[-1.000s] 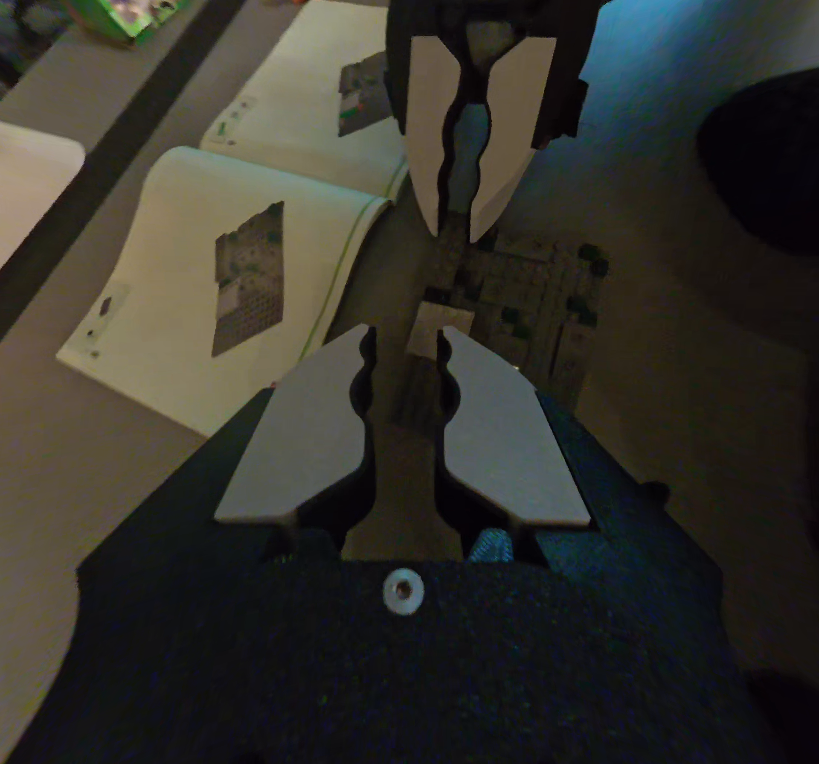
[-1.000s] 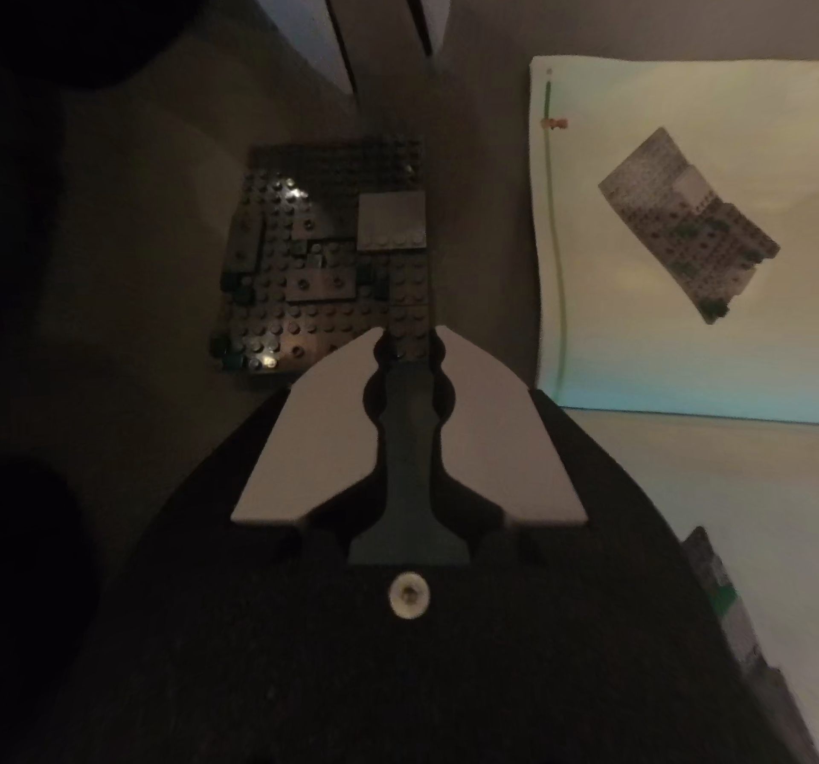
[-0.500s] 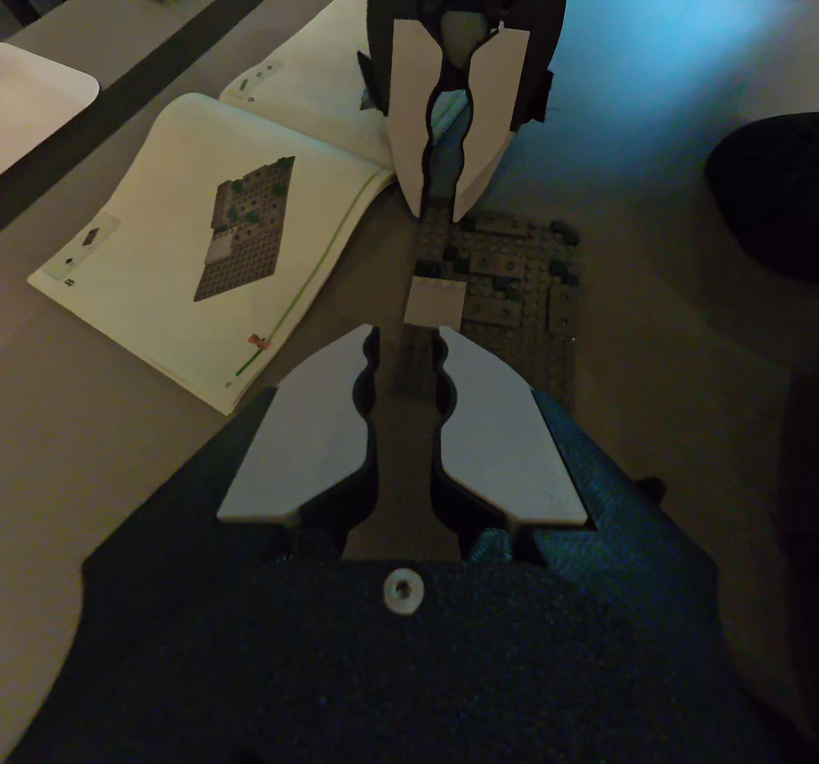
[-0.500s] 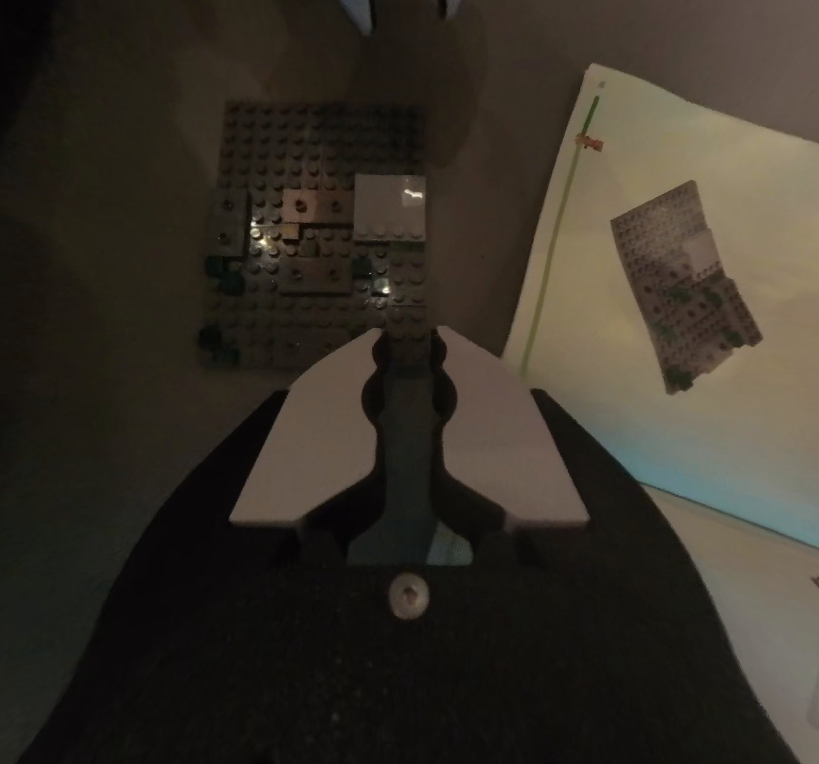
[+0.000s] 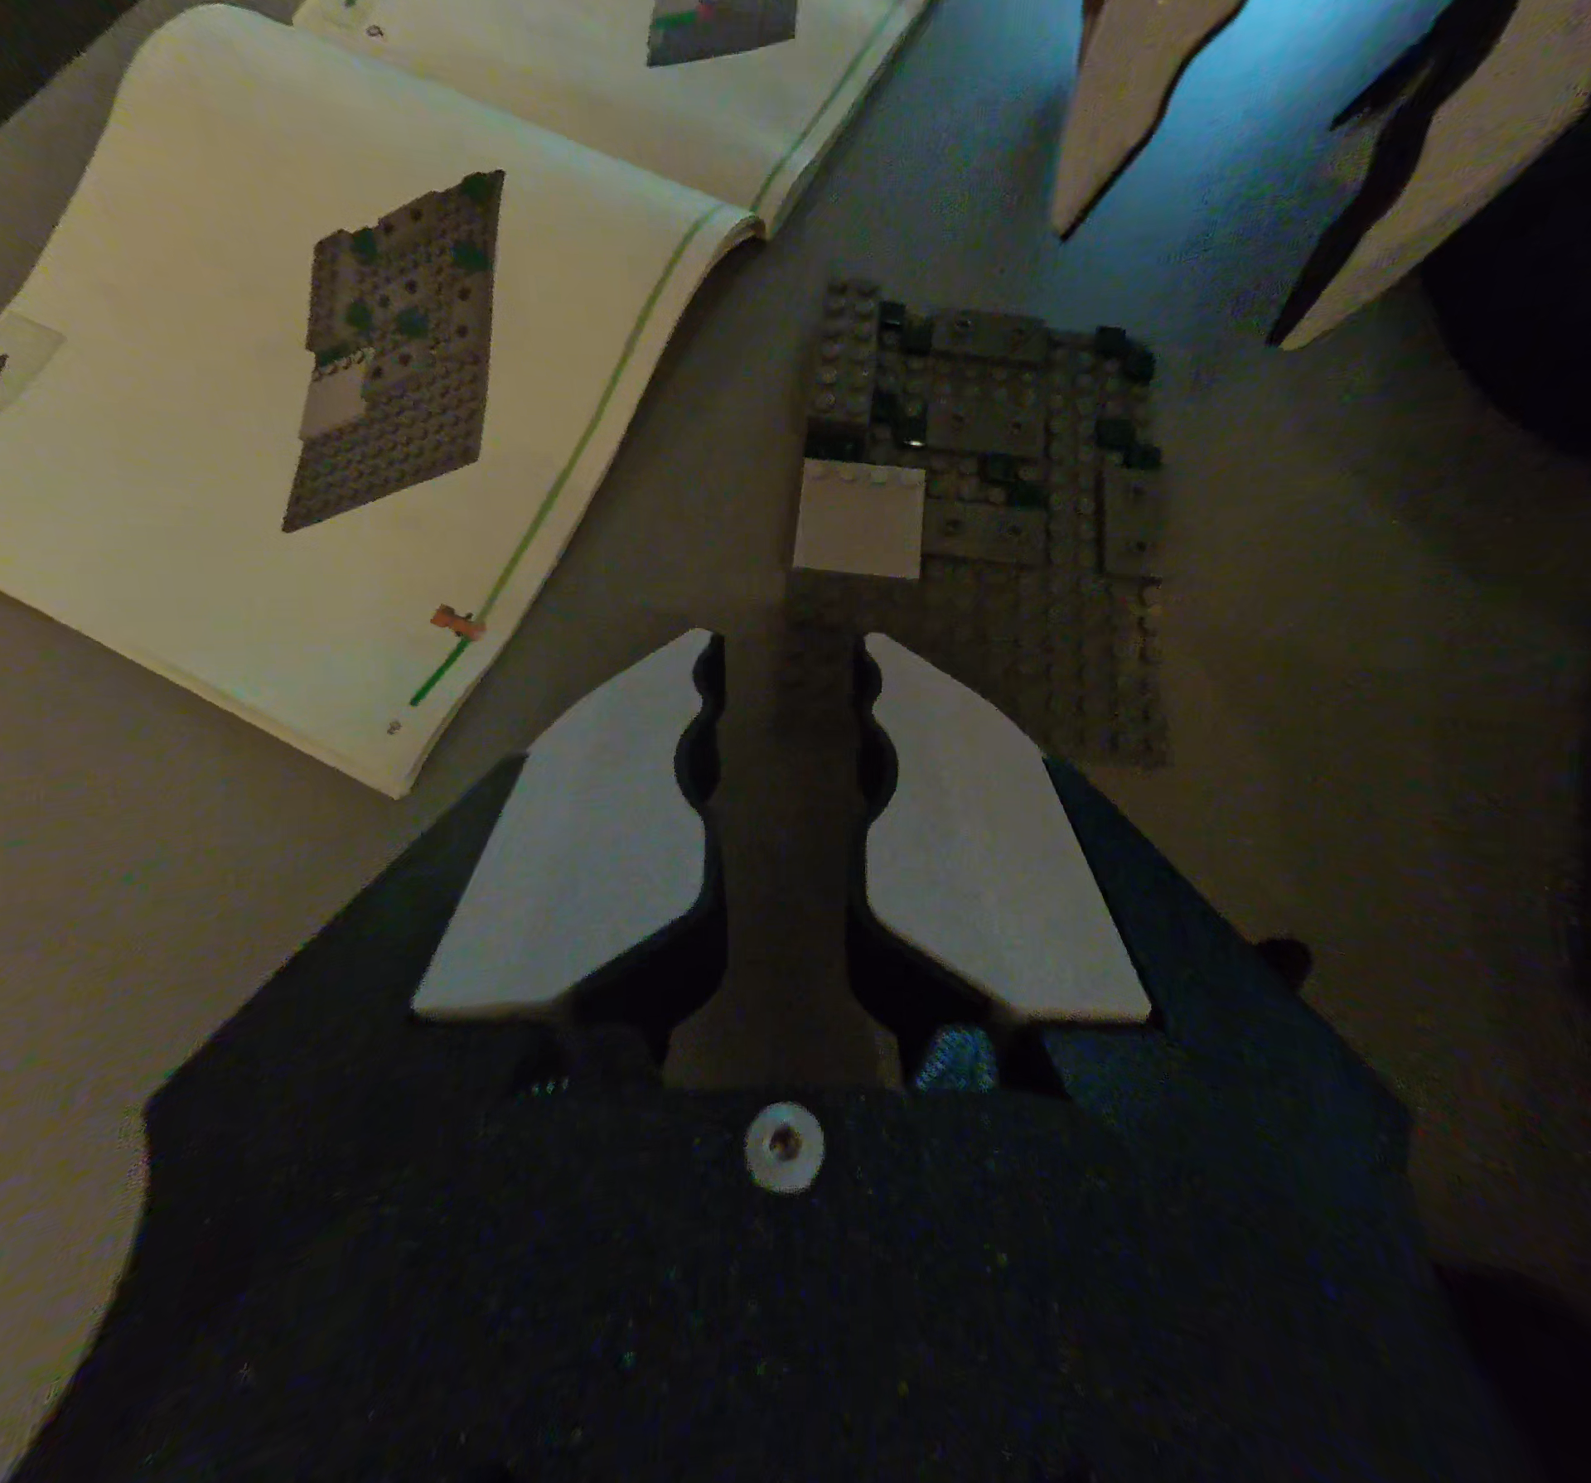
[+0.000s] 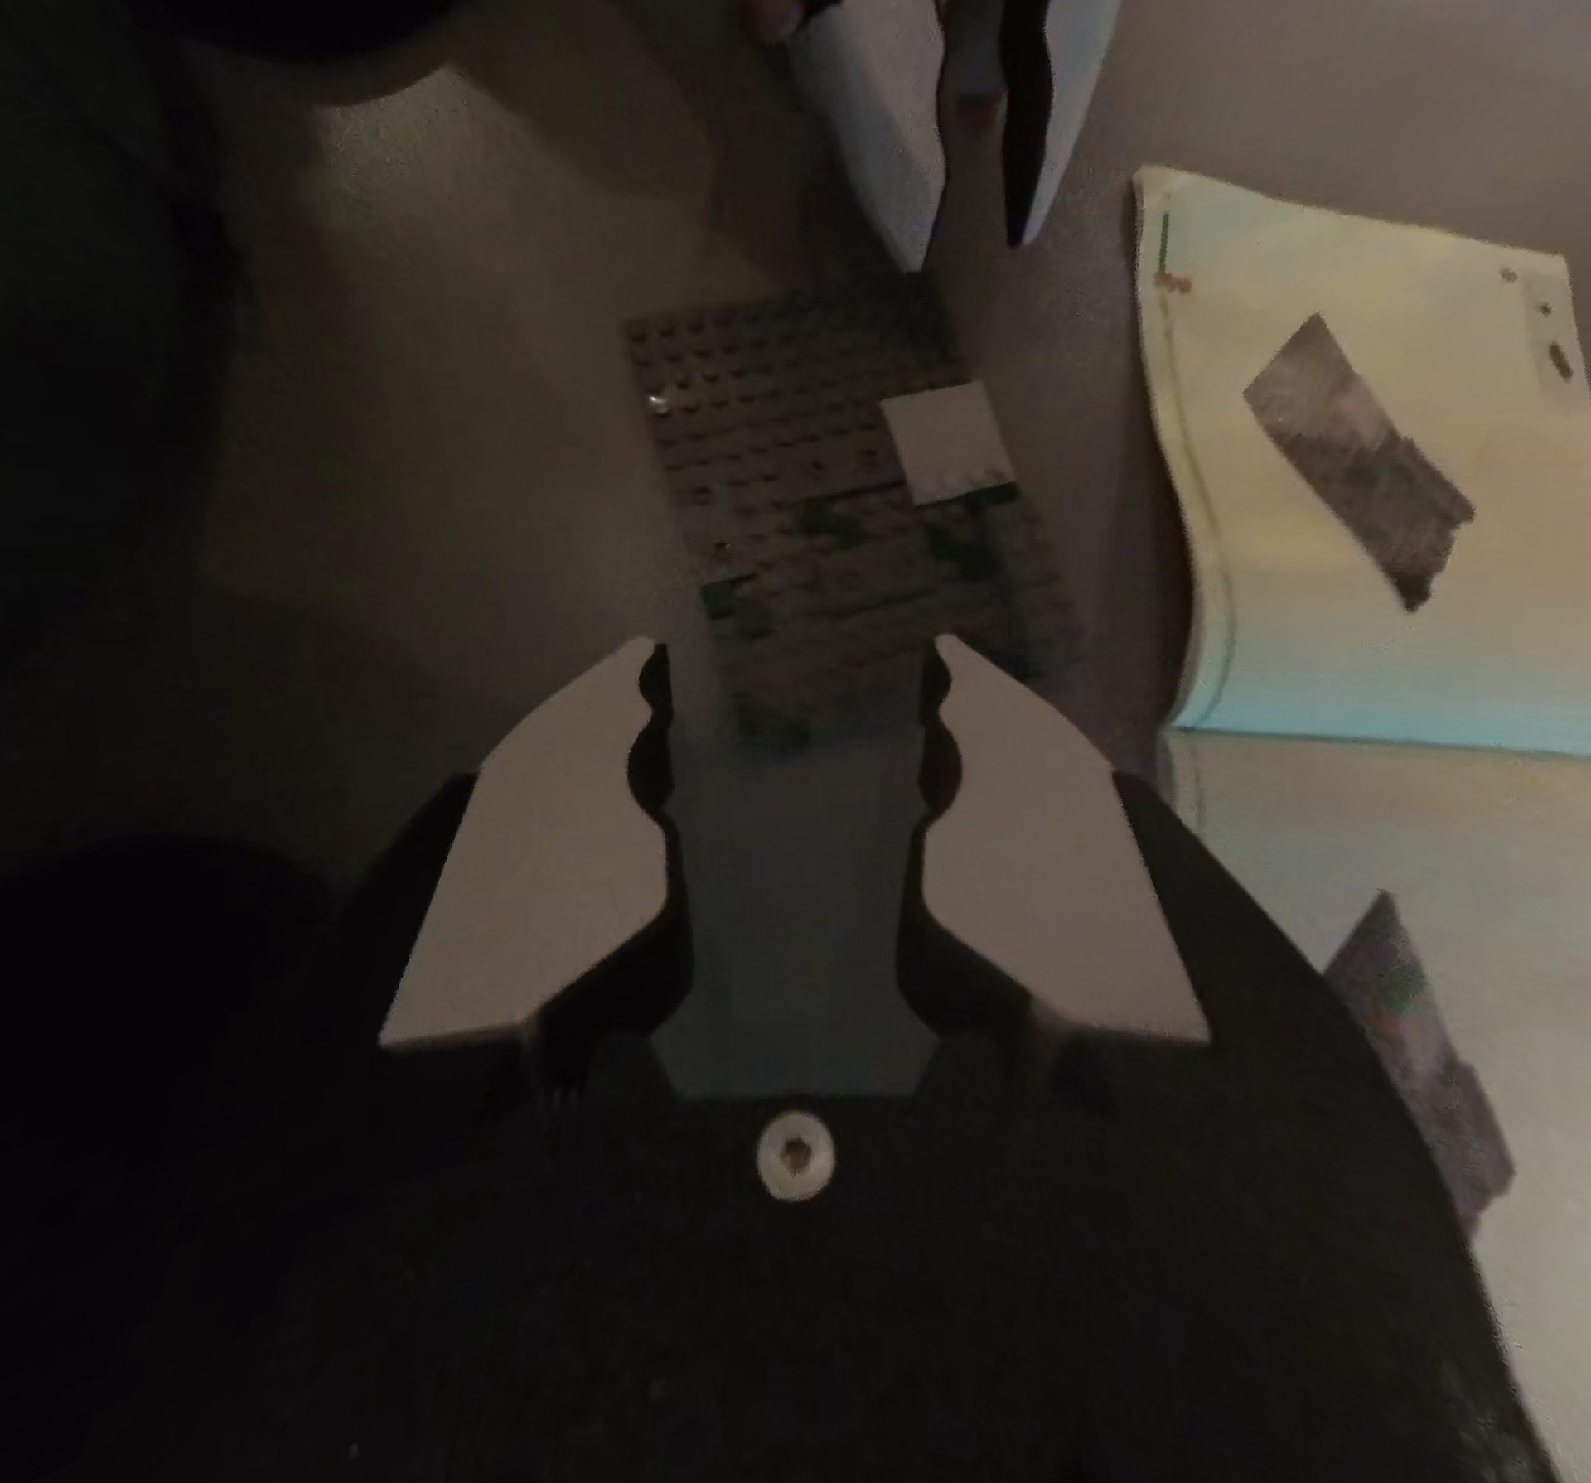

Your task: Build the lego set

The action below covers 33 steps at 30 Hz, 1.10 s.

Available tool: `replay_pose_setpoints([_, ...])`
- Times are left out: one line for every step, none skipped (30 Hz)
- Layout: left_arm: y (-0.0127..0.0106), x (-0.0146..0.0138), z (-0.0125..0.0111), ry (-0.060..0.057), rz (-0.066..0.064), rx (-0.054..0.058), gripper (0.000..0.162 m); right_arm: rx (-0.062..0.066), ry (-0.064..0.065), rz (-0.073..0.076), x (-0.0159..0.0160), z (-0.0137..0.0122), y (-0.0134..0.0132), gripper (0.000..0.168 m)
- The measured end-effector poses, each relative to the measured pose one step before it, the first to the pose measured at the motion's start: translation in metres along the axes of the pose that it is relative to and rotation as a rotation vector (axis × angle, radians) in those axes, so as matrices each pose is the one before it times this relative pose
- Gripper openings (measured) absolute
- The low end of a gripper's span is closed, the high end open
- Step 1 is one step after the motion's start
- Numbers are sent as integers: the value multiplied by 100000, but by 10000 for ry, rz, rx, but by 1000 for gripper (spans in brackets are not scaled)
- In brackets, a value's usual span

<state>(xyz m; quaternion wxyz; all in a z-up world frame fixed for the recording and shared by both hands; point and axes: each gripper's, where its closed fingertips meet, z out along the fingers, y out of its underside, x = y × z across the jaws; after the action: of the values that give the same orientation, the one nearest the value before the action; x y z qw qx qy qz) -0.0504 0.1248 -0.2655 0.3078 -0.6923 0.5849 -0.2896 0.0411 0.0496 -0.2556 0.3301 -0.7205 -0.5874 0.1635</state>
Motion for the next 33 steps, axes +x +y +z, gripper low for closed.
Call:
replay_pose_setpoints([118, 44, 144, 220, 102, -115, 28, -165, 322, 217, -206, 131, 416, 54])
replay_pose_setpoints([148, 53, 199, 228, 48, -143, 28, -160, 304, 382, -34, 148, 376, 51])
replay_pose_setpoints([162, -3, 218, 183, 37, -161, 28, -50, 193, 542, -75, 140, 169, 46])
replay_pose_setpoints([171, -59, 212, 115, 54, -172, 28, 17, 136, 612, -119, 105, 64, 41])
replay_pose_setpoints([122, 0, 157, 104, 71, -138, 27, 14, 91, 555, -143, 93, 84, 37])
replay_pose_setpoints([123, 2, 137, 92, 67, -113, 27, 27, 67, 364, -121, 79, 140, 35])
replay_pose_setpoints([176, -21, 130, 48, 39, -122, 26, 11, 152, 136, 90, 67, 230, 32])
replay_pose_setpoints([135, 82, 138, 46, 45, -95, 25, -44, 131, -30, 166, 72, 339, 29])
replay_pose_setpoints([-50, 196, 36, 77, 48, 46, 22, -80, 43, -70, 135, 99, 351, 27])
replay_pose_setpoints([19, 221, 112, 75, 34, -28, 21, -90, -19, -58, 104, 108, 325, 26])
replay_pose_setpoints([-70, 142, 43, 33, 5, 16, 20, -26, -39, -90, 128, 99, 217, 24])
replay_pose_setpoints([54, 134, 84, 2, 36, -60, 20, 37, -32, -121, 215, 38, 67, 22])
replay_pose_setpoints([-35, 128, 33, -54, 74, 2, 18, -13, -64, -108, 268, -5, 65, 19])
replay_pose_setpoints([-5, 227, 40, -27, 53, -10, 17, -66, -79, -119, 293, 1, 74, 20])
replay_pose_setpoints([0, 243, 43, -13, 29, -32, 16, -85, -37, -200, 382, 5, 90, 20])
replay_pose_setpoints([7, 322, -31, 2, 7, -58, 16, -129, -3, -254, 462, 42, 191, 19])
replay_pose_setpoints([-13, 279, -43, 12, -27, -40, 17, -67, -72, -228, 407, 59, 147, 19])
replay_pose_setpoints([26, 328, 39, 55, -67, -35, 17, 37, -166, -172, 305, 48, 6, 18])
replay_pose_setpoints([4, 289, 61, 35, -48, -33, 17, 11, -188, -123, 277, 58, 27, 17])
replay_pose_setpoints([44, 151, 113, -90, 11, -56, 18, 7, -191, -81, 216, 62, -4, 18])
replay_pose_setpoints([-34, 93, 40, -131, 65, 13, 18, 5, -146, -62, 196, 52, -7, 18])
replay_pose_setpoints([-66, 83, 9, -81, 35, 0, 18, 19, -95, -91, 162, 38, -19, 18])
replay_pose_setpoints([-33, 172, 22, 39, -39, -26, 18, 31, -46, -113, 130, 31, -18, 18])
replay_pose_setpoints([-42, 144, 94, 42, -69, 4, 19, 34, -67, -67, 61, 22, -25, 18])
replay_pose_setpoints([-28, 36, 77, -27, -18, 18, 19, 20, -89, 19, 4, 14, -4, 18])
replay_pose_setpoints([-46, -44, 12, -36, 12, 9, 19, 28, -71, 30, -17, -38, -15, 18])
replay_pose_setpoints([-39, -46, -35, -41, -18, -25, 19, 63, -32, 22, 5, -128, -69, 18])
replay_pose_setpoints([-64, -55, -39, -53, 4, -20, 19, 120, 26, 66, 100, -245, -168, 18])
replay_pose_setpoints([-143, 11, -70, -46, 24, 36, 20, 202, 73, 124, 208, -335, -329, 18])
replay_pose_setpoints([-179, 60, -162, -57, 18, 75, 20, 244, 100, 159, 253, -362, -432, 18])
replay_pose_setpoints([-125, 13, -253, -87, 5, 94, 20, 230, 142, 151, 316, -316, -455, 18])
replay_pose_setpoints([-152, -86, -249, -147, 1, 122, 20, 200, 212, 108, 354, -225, -461, 18])
replay_pose_setpoints([-154, -180, -270, -181, 6, 124, 20, 185, 263, 74, 370, -131, -443, 18])
